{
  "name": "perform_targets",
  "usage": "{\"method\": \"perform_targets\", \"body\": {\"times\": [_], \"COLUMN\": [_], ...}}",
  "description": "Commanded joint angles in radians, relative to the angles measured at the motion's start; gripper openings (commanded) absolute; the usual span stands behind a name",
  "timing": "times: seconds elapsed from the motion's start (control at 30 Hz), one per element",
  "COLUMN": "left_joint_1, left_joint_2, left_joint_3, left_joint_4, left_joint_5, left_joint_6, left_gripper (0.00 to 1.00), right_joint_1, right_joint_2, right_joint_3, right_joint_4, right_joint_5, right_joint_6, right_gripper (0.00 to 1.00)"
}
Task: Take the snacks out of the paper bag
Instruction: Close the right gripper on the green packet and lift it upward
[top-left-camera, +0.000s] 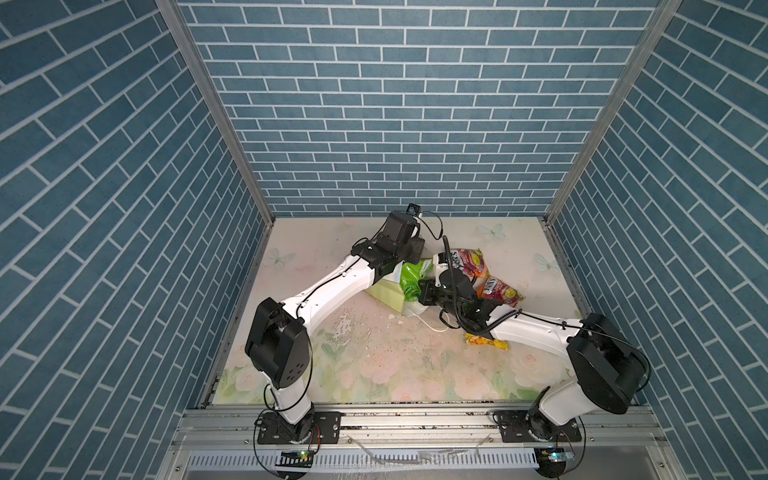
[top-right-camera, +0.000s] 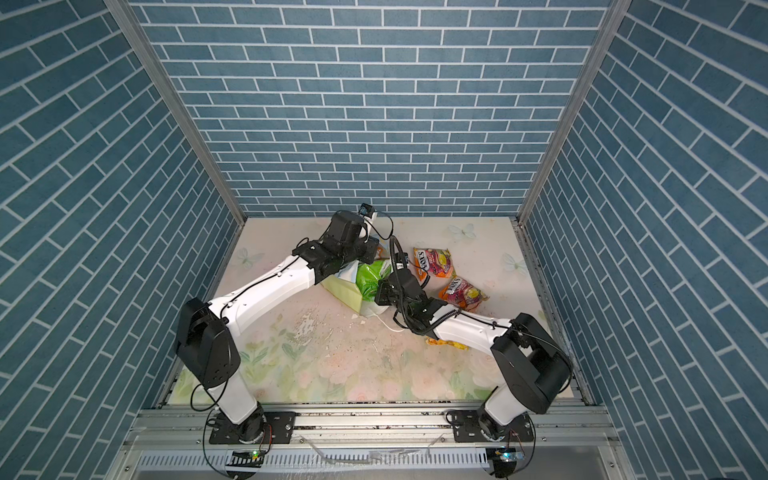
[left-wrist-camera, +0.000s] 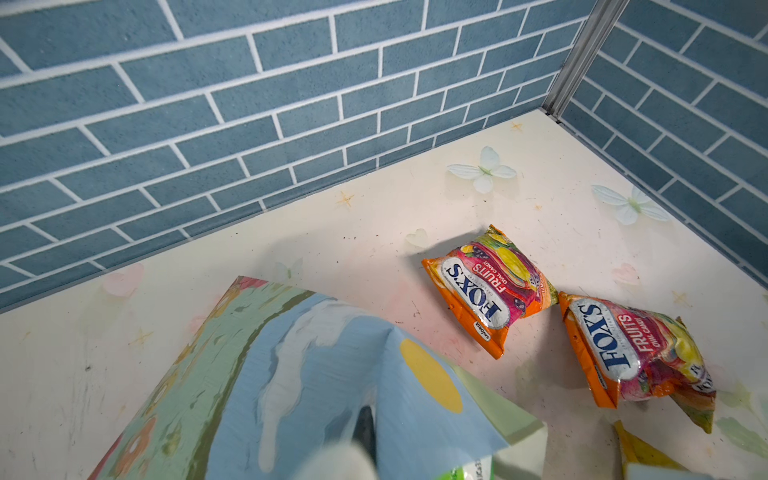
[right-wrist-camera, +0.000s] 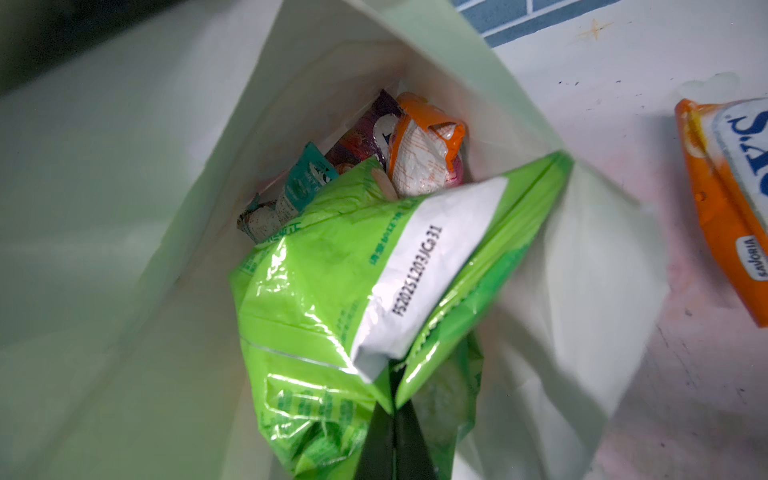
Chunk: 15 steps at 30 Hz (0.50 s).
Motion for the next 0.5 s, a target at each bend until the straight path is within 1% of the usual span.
{"method": "perform_targets", "body": {"times": [0.0,0.47], "left_joint_1": [0.001,0.008], "left_joint_2": [-0.006,0.0], "left_joint_3": [0.023,0.028], "left_joint_4": [-0.026,-0.034], "left_joint_5": [-0.028,-0.031], "left_joint_6": [0.001,-0.01], "left_gripper": [0.0,0.0], "right_joint_1": [-0.005,-0.006], "right_joint_2": [-0.055,-0.151], "right_joint_3": [-0.005,-0.037], "right_joint_4": [0.008,-0.02], "right_joint_5": [0.061,0.104], "right_joint_6": [-0.032,-0.055], "right_gripper": [0.0,0.0]}}
